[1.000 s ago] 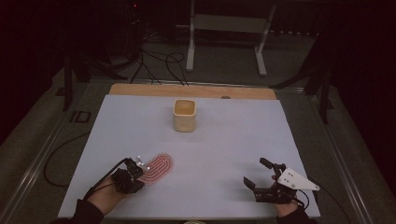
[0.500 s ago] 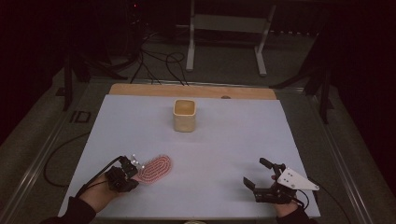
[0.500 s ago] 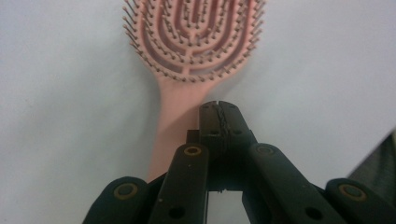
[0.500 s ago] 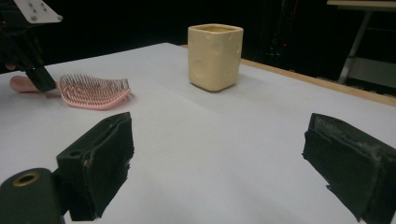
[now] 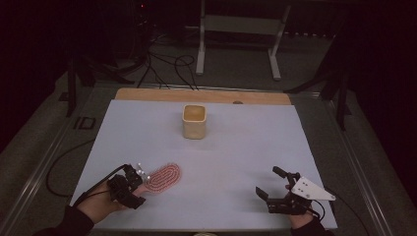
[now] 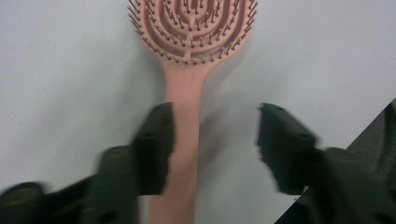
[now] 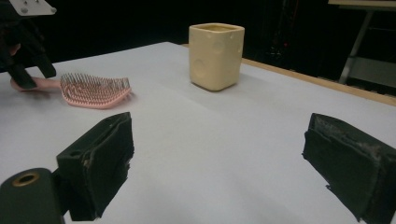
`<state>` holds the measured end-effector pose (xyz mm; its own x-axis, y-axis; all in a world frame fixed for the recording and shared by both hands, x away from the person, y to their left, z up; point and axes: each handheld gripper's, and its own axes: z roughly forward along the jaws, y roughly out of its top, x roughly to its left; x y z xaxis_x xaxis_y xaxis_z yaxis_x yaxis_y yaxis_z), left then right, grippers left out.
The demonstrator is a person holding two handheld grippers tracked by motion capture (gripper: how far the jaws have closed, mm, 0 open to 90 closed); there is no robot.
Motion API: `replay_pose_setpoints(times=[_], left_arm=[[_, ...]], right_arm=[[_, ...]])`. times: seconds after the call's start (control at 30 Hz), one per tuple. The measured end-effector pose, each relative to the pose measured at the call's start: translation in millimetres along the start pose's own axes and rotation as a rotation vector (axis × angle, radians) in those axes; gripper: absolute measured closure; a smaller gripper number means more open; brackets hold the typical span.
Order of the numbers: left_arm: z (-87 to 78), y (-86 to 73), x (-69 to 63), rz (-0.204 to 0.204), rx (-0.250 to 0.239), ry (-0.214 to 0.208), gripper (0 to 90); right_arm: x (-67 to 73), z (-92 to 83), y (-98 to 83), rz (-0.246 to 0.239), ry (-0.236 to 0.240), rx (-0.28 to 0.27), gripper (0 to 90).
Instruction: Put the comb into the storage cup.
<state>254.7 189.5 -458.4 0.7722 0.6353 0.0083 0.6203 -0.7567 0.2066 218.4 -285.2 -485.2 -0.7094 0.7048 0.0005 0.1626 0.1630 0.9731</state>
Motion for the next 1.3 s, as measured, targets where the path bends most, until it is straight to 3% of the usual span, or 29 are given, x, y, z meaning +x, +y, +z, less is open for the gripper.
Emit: replay_pose_setpoints(times=[0.13,0.23,0.27,0.53,0.9,1.13,1.3], left_arm=[[0.0,2.1,0.8,-0.001,0.011,-0.005,19.8],[-0.4,3.1,3.9,0.000,0.013,-0.062,1.6],[-0.8,3.3,4.4,0.004,0.008,-0.065,0.3],[1.9,8.8,8.9,0.060,0.008,-0.092,0.2],[10.4,18.6,15.2,0.119,0.033,-0.095,0.2],[16.5,19.8,21.6,0.116,0.047,-0.095,0.4],[20.4,20.1,25.4,0.113,0.064,-0.092,7.1]], right_arm=[[0.0,-0.3,-0.1,0.001,-0.007,0.000,8.3],[-0.6,-0.3,-0.2,0.003,-0.009,0.000,8.3],[-0.6,-0.2,-0.4,0.003,-0.007,0.002,8.4],[0.3,0.0,0.1,-0.002,-0.006,0.000,8.3],[0.0,-0.3,-0.3,0.004,-0.006,0.000,8.3],[0.0,-0.6,0.1,0.001,-0.006,-0.003,8.3],[-0.1,0.0,-0.3,0.001,-0.005,0.000,8.4]])
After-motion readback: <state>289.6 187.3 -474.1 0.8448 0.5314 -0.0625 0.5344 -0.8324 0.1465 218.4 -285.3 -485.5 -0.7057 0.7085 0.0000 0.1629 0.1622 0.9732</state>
